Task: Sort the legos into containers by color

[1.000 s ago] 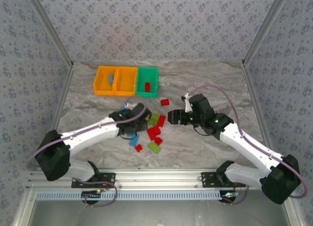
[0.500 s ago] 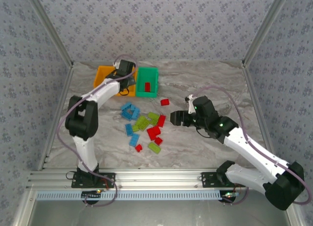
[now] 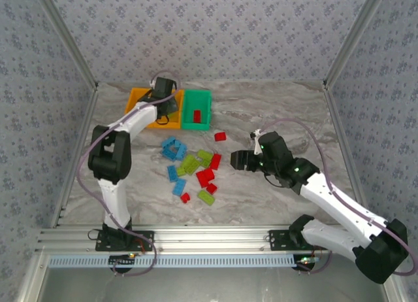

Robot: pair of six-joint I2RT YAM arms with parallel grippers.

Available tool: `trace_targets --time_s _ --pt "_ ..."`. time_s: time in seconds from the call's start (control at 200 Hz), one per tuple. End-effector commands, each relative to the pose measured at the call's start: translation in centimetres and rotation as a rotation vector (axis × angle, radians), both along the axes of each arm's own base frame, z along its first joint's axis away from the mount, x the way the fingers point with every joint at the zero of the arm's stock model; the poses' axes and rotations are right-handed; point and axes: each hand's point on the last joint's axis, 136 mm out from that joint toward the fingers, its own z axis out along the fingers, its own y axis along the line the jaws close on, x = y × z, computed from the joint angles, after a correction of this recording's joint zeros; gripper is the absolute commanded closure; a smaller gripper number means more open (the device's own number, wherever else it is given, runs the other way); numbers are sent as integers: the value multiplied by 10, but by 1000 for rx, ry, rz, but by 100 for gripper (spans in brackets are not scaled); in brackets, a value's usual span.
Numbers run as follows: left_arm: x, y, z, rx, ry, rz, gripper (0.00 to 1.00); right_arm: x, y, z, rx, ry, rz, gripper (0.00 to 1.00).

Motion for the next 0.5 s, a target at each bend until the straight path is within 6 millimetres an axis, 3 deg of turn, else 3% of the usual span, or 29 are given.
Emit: trace_targets --time_s 0.0,0.135,0.265,0.365,0.495 --pt "-46 -21 76 -109 -148 -91 60 23 -3 -8 -100 -11 -50 24" --pt "-145 -54 116 -32 -217 -309 61 53 16 -24 -153 14 -49 24" --pt "-229 -74 128 131 -215 -612 58 89 37 -46 -180 28 -46 24" --pt "-273 -67 118 201 -134 -773 54 118 47 -67 -224 55 -55 24" --pt "-300 -63 86 242 -72 -911 46 155 57 -91 -306 68 -57 24"
